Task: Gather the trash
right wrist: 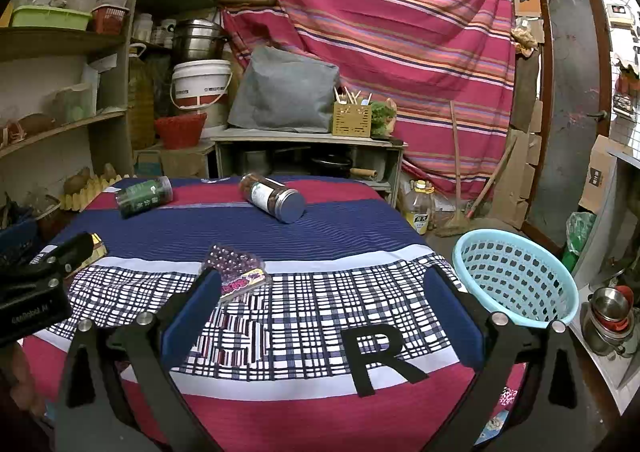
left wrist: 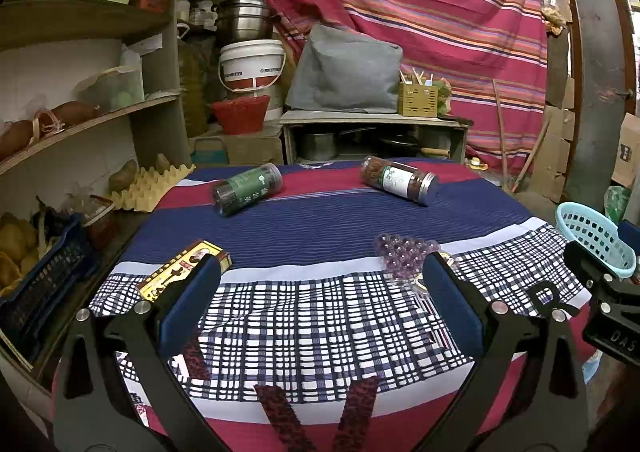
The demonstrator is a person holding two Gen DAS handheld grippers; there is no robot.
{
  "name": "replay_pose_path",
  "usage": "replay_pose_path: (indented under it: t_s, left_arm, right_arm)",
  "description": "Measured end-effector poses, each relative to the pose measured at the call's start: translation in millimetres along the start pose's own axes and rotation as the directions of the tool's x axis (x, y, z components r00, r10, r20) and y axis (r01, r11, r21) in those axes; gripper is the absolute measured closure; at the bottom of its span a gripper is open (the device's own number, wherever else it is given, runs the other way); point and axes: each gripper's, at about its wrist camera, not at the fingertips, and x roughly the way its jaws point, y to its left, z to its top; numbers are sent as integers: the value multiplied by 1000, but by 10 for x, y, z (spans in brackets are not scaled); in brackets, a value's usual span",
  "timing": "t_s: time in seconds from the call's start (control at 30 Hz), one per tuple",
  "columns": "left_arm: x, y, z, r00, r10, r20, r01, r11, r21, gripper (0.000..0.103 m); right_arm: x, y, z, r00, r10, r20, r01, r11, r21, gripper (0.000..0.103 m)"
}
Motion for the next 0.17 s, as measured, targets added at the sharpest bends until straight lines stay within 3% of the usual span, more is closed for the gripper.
replay_pose_path:
  t_s: [0.17]
  left_arm:
    - [-8, -8, 1, 1000, 2, 2, -2, 1000, 1, 5]
  right_arm:
    - [0, -2, -1, 1000, 0, 0, 0, 1000, -1, 5]
